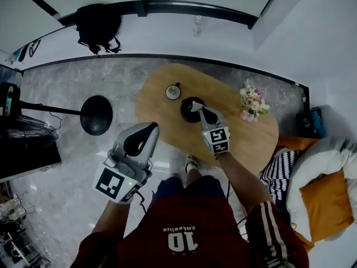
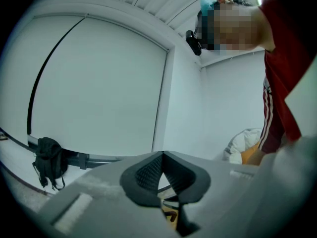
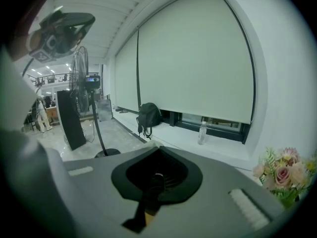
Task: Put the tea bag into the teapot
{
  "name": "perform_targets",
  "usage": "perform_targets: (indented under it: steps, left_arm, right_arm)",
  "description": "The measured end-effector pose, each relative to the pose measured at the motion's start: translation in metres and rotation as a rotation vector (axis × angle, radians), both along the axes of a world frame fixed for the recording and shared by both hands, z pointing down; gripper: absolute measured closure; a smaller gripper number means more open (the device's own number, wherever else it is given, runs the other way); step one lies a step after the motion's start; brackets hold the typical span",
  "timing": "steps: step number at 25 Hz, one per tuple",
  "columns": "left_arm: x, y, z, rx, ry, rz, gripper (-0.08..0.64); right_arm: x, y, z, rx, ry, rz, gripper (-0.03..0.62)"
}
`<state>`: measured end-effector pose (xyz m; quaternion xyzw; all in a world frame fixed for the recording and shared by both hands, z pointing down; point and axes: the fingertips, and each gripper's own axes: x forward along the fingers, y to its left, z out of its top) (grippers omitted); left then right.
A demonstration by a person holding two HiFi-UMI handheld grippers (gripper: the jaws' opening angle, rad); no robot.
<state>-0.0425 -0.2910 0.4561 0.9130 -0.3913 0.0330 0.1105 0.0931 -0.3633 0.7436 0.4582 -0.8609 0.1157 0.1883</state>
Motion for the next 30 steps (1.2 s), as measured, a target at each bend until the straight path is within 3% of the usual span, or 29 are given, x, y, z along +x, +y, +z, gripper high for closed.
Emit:
perform_targets:
  steps: [5, 10, 13, 30]
  left_arm:
    - [-0.004, -0.003, 0.004, -0.007, -0.007, -0.024, 0.558]
    - [-0.006, -0.007, 0.005, -0.011, -0.011, -0.045, 0.558]
    - [-0.005, -0.008, 0.001, -0.004, -0.010, -0.048, 0.558]
    - [-0.015, 0.004, -0.032, 0.074, -0.004, -0.014, 0.558]
  right_arm:
    - [-0.005, -0.006, 0.010, -0.022, 0.017, -0.029, 0.591]
    - [-0.015, -0.004, 0.025, -0.075, 0.019, -0.101, 0.411]
    - [-0.014, -0.004, 0.022, -0.068, 0.016, -0.109, 0.382]
    - [0.005, -0.003, -0.030, 0.010, 0.030, -0.048, 0.394]
